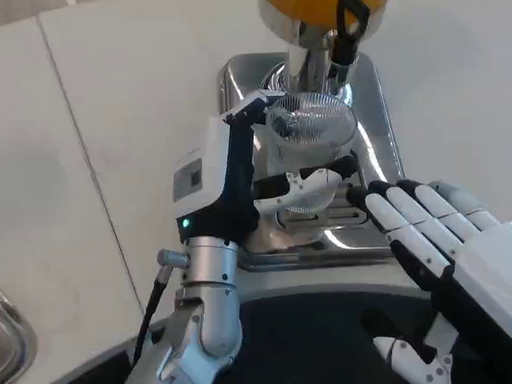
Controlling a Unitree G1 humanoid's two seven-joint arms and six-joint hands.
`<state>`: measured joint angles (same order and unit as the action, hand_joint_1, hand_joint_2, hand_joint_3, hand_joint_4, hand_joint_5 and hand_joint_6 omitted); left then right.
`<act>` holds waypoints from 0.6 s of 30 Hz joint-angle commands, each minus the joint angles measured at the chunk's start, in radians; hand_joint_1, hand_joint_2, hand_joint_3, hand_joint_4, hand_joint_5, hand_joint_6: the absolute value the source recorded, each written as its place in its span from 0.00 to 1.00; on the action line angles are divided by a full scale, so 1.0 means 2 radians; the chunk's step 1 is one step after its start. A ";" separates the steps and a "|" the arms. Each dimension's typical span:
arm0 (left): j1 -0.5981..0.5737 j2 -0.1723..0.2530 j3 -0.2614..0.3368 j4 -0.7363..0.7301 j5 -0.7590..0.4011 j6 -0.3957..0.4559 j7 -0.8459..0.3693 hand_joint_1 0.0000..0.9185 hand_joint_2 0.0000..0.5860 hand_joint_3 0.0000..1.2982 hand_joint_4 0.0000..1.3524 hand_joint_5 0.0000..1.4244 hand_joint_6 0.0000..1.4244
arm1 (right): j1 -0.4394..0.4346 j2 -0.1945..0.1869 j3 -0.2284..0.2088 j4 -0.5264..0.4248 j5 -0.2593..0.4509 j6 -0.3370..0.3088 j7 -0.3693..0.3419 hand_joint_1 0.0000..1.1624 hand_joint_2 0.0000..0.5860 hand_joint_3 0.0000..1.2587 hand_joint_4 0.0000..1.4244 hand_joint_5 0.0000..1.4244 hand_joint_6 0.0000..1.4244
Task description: Grasp the cup under the faucet to collect the drink, then remove the cup.
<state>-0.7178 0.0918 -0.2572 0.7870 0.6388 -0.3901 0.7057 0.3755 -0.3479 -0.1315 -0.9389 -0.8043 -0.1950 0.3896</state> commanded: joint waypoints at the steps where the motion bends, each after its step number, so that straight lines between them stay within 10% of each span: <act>1: -0.007 -0.011 -0.009 -0.003 0.004 0.004 0.018 0.68 0.00 0.84 0.82 0.99 1.00 | 0.001 0.003 0.004 -0.006 -0.009 0.004 0.005 0.15 0.89 0.00 0.00 0.00 0.00; 14: -0.030 -0.008 -0.035 0.029 0.005 0.017 0.011 0.68 0.00 0.77 0.79 0.92 1.00 | -0.005 0.003 0.014 -0.002 -0.011 0.013 0.006 0.15 0.89 0.00 0.00 0.00 0.00; 18: -0.033 -0.003 -0.035 0.034 -0.003 0.016 -0.001 0.59 0.02 0.52 0.52 0.74 0.88 | -0.011 0.002 0.017 0.002 -0.011 0.014 0.007 0.15 0.89 0.00 0.00 0.00 0.00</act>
<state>-0.7642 0.0836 -0.3241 0.8440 0.6396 -0.3533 0.7268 0.3548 -0.3430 -0.1007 -0.9425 -0.8264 -0.1737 0.3925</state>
